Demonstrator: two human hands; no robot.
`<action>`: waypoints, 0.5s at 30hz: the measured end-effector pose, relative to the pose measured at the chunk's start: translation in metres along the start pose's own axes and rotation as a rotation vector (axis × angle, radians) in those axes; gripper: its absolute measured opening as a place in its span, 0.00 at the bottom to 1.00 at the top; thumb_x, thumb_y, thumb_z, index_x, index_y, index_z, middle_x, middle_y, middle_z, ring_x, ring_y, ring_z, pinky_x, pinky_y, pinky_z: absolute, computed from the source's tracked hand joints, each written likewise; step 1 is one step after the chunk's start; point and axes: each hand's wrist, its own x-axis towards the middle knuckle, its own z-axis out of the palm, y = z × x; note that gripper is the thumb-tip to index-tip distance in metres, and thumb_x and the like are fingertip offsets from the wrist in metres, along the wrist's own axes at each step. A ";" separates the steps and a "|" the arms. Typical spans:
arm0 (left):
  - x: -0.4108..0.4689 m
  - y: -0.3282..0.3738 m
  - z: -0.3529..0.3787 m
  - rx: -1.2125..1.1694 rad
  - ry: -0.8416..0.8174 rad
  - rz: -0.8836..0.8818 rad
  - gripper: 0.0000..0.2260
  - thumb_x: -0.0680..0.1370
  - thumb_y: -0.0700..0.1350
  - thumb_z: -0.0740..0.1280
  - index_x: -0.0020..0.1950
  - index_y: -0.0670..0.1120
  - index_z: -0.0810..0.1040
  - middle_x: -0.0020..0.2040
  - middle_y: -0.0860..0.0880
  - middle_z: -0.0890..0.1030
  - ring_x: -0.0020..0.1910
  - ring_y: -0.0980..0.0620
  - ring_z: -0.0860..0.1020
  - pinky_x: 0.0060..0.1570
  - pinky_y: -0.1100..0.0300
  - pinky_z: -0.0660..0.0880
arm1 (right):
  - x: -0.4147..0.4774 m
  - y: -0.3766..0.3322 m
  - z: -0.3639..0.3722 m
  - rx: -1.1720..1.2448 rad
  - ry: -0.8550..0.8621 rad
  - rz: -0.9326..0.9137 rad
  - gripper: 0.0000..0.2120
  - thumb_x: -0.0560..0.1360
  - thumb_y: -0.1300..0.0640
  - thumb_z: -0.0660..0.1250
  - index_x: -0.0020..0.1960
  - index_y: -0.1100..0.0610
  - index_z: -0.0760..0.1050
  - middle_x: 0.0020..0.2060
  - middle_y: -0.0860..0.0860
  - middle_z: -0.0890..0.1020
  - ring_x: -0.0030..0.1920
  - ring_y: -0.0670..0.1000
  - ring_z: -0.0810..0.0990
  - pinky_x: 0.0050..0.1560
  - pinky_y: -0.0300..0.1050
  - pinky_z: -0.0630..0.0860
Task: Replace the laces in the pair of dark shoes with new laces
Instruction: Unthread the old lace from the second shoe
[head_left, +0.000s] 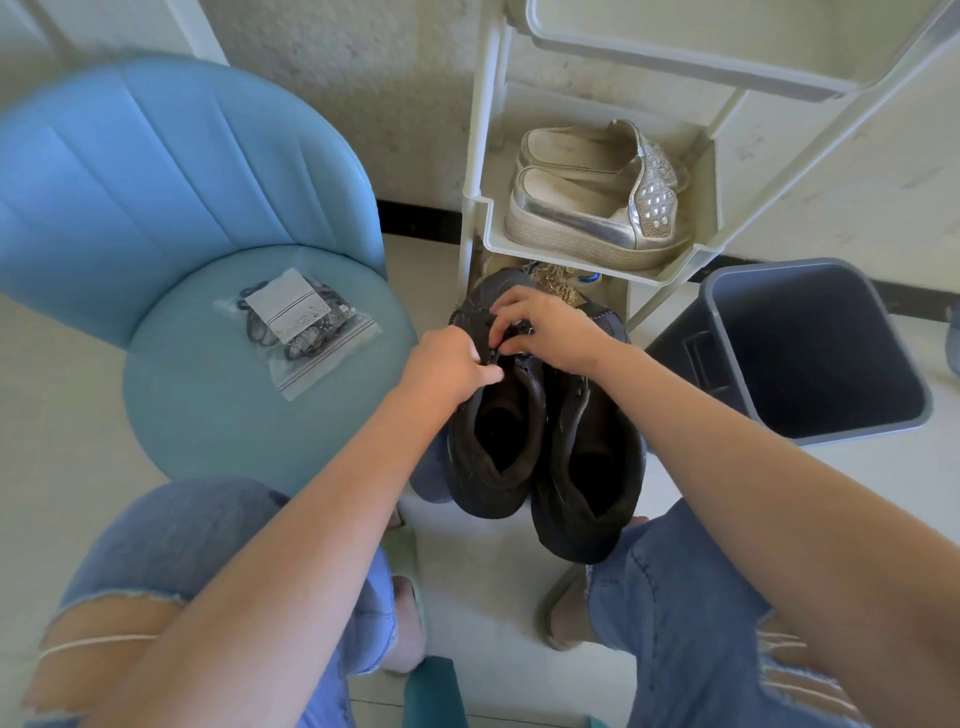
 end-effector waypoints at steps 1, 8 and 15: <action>0.000 0.000 0.000 -0.003 0.007 0.004 0.13 0.75 0.49 0.69 0.36 0.43 0.72 0.34 0.43 0.74 0.36 0.44 0.78 0.47 0.51 0.77 | 0.000 0.001 0.000 0.002 -0.005 -0.003 0.06 0.73 0.60 0.71 0.47 0.50 0.82 0.61 0.47 0.73 0.61 0.49 0.73 0.63 0.54 0.70; -0.003 0.000 0.003 -0.078 0.051 -0.012 0.10 0.74 0.48 0.70 0.39 0.44 0.74 0.39 0.43 0.78 0.42 0.40 0.81 0.49 0.49 0.79 | 0.004 0.005 0.000 0.096 -0.039 -0.009 0.07 0.74 0.61 0.70 0.50 0.53 0.83 0.62 0.52 0.73 0.62 0.49 0.70 0.63 0.42 0.64; -0.005 -0.001 0.005 -0.131 0.083 -0.042 0.08 0.73 0.48 0.72 0.46 0.45 0.77 0.51 0.44 0.81 0.45 0.40 0.81 0.51 0.50 0.78 | 0.009 0.000 0.006 0.120 0.082 0.119 0.04 0.76 0.58 0.69 0.48 0.57 0.81 0.52 0.49 0.77 0.52 0.48 0.76 0.61 0.49 0.71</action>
